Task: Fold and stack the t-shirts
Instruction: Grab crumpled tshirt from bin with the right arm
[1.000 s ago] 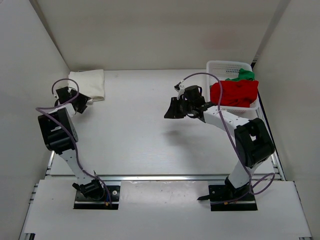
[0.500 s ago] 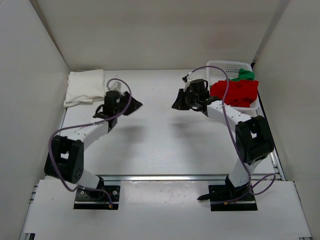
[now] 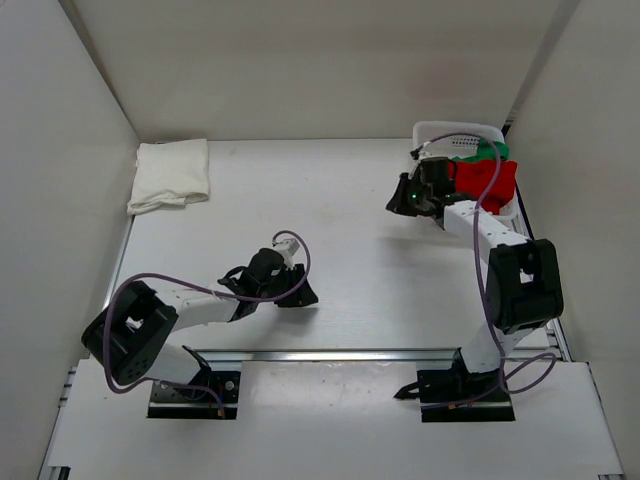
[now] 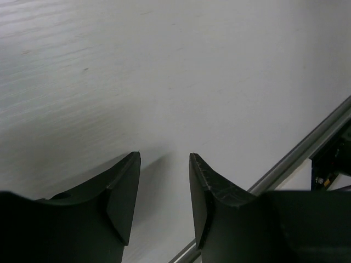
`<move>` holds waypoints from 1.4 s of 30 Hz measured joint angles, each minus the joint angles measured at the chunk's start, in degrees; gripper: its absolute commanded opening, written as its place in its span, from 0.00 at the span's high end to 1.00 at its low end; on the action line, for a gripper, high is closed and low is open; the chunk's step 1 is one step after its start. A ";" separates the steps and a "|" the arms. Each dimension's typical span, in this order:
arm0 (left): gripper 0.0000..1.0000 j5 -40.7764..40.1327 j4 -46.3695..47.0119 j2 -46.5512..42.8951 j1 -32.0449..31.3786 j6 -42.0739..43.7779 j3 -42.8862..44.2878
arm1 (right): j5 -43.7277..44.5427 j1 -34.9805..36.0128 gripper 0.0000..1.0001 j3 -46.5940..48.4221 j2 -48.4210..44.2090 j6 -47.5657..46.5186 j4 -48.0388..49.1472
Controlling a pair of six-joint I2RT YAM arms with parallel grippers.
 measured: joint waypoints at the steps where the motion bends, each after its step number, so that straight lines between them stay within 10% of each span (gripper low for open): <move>1: 0.48 0.37 0.46 0.46 -0.66 0.31 0.61 | 1.38 -1.16 1.00 0.79 0.13 -0.44 -1.27; 7: 0.47 2.84 3.85 3.65 -3.48 1.73 4.48 | 9.49 -10.03 0.97 9.81 3.74 -2.47 -6.14; 13: 0.48 4.85 5.55 4.39 -3.74 2.32 4.48 | 14.08 -17.51 0.62 14.88 8.13 -4.50 -9.88; 24: 0.48 7.08 7.26 4.63 -1.77 2.05 3.69 | 21.38 -20.57 0.44 29.38 19.54 -8.70 -18.16; 29: 0.48 7.39 7.98 4.81 -1.22 1.81 3.32 | 24.50 -18.25 0.54 32.39 22.05 -10.88 -21.46; 35: 0.49 7.67 8.09 4.76 0.04 1.44 2.80 | 26.97 -15.78 0.98 45.62 32.04 -12.70 -28.33; 42: 0.50 7.67 8.09 4.46 0.50 0.74 1.66 | 25.35 -15.26 1.00 43.95 29.18 -12.22 -30.10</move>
